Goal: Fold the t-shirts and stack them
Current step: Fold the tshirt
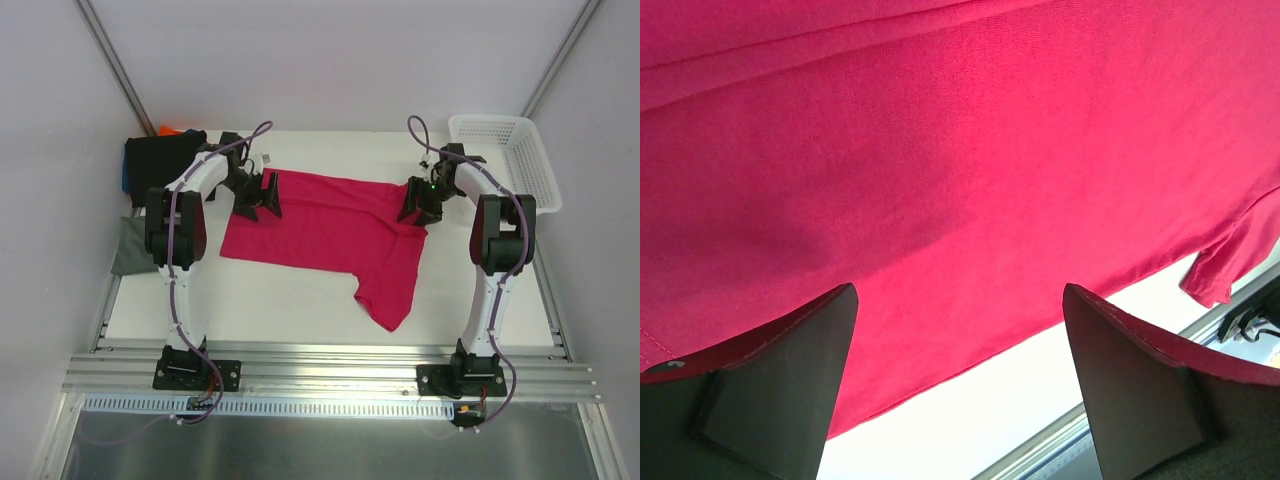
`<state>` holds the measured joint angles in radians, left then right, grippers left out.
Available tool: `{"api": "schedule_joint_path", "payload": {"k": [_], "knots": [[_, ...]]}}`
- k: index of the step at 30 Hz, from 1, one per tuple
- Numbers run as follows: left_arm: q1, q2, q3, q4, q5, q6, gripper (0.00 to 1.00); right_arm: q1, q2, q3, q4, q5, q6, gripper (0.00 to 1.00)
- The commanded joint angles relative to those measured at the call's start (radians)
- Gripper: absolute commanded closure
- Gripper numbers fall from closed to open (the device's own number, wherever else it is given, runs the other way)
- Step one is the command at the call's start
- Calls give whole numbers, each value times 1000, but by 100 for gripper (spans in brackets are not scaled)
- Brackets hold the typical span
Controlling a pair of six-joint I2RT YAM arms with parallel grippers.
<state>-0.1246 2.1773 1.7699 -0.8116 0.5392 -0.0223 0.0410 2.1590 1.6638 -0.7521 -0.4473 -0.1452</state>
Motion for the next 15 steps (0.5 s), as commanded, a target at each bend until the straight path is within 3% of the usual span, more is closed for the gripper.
{"api": "schedule_joint_path", "payload": {"k": [1,15], "knots": [[-4,10,16,-26,8,-18,16,0,-13,60,-20,-65,30,40],[-15,-14,-41,-24,-44,-18,16,-59,51,125,-36,5,-10,40]]}}
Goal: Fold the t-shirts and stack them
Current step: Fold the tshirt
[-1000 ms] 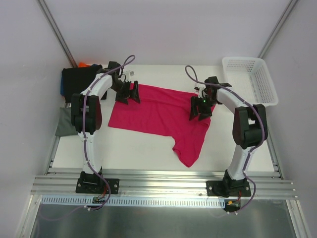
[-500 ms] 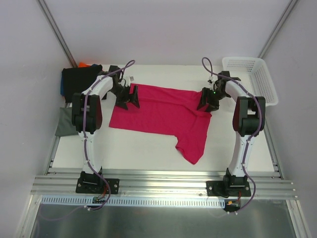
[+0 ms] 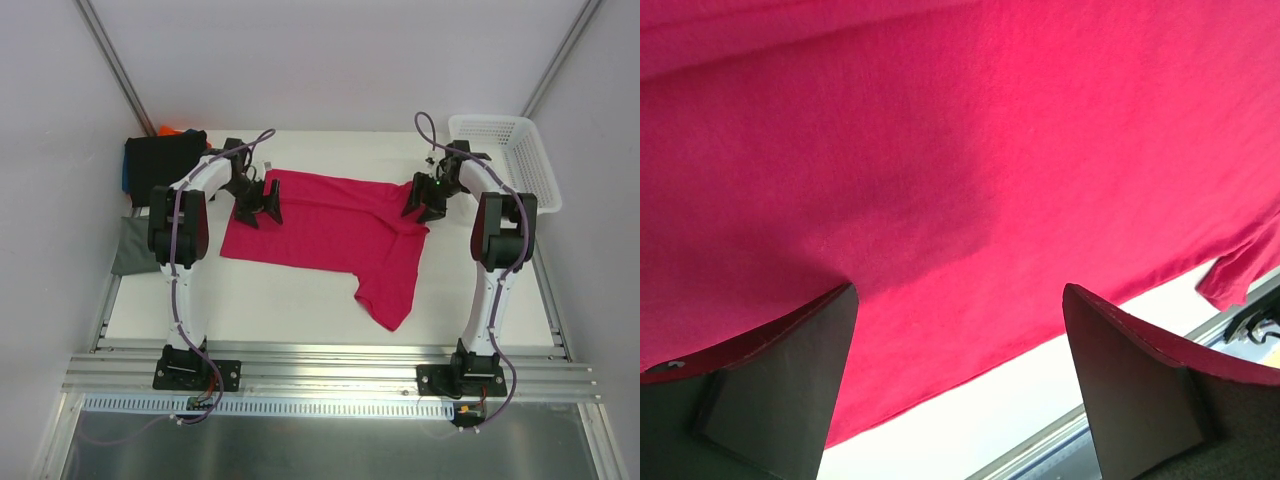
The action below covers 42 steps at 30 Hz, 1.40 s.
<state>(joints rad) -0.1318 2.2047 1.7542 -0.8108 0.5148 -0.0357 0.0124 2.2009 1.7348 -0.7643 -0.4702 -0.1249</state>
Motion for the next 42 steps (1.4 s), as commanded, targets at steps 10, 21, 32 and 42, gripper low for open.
{"api": "schedule_joint_path", "payload": {"k": [10,21,32,42], "knots": [[-9,-40,-27,-25,-35,-10,16,-52,-1,49,-40,87,-51,40],[-25,-108,-107,-25,-47,-16,16,-54,82,160,-18,111,-61,39],[-26,-151,-130,-18,-53,-17,17,-52,105,207,-7,150,-90,40],[-25,-126,16,-19,-27,-24,17,-20,-262,-91,-86,163,-58,39]]}}
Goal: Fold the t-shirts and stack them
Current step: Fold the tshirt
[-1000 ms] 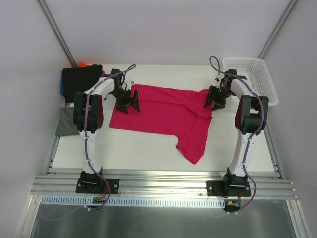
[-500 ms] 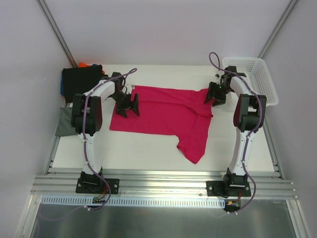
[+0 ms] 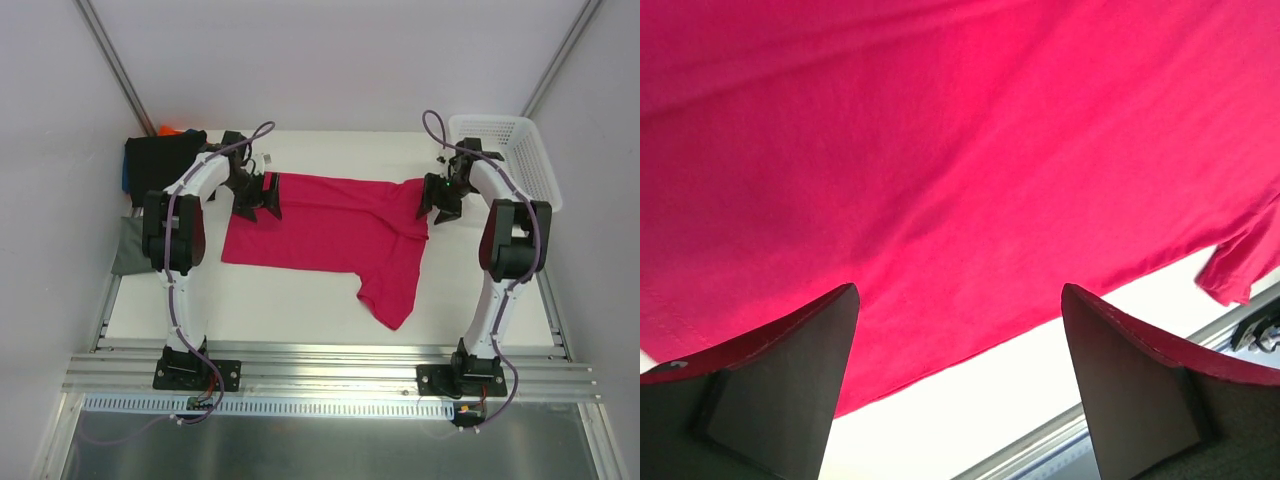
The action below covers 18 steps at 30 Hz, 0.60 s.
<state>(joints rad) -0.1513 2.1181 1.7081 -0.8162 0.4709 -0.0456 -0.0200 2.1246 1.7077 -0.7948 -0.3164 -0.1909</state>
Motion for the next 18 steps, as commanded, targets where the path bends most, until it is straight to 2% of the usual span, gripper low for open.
{"api": "schedule_joint_path", "payload": {"k": [1,8,9,12,18], "knots": [[-5,-41,80,-12,9,-10,17,15,-215,-94,-60,7,11,39],[19,-115,32,-17,-109,3,18,66,-520,-405,-78,-39,45,40],[22,-131,19,-17,-120,16,23,77,-569,-484,-75,-79,51,40],[22,-170,-42,-37,-176,30,34,129,-646,-607,-64,-133,67,48],[28,-237,-166,-47,-245,9,33,244,-698,-692,-104,-184,67,47]]}}
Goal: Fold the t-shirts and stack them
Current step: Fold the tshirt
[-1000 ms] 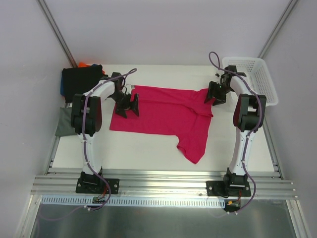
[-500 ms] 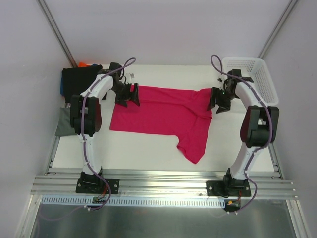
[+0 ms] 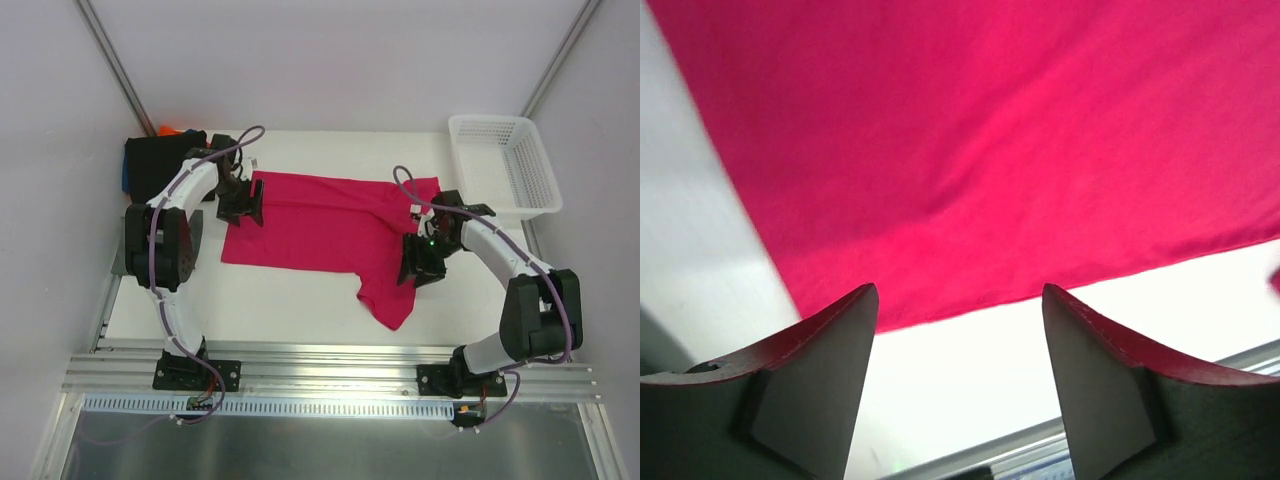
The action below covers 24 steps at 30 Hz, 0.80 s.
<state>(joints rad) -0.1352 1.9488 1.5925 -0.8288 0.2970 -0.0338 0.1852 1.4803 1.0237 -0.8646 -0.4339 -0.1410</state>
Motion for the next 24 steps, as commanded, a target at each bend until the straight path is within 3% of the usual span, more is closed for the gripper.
{"api": "schedule_joint_path", "payload": {"k": [1,10,16,24], "knots": [[19,-70,-61,-36,-78,-8,32,57,-54,-20,-42,-69,21,47],[158,-37,-82,-36,-76,-17,31,152,-12,-88,-66,-100,54,47],[172,-5,-68,-36,-90,3,31,249,-61,-211,-42,-95,98,47],[174,15,-74,-30,-68,-6,31,258,-61,-280,-13,-55,101,46]]}}
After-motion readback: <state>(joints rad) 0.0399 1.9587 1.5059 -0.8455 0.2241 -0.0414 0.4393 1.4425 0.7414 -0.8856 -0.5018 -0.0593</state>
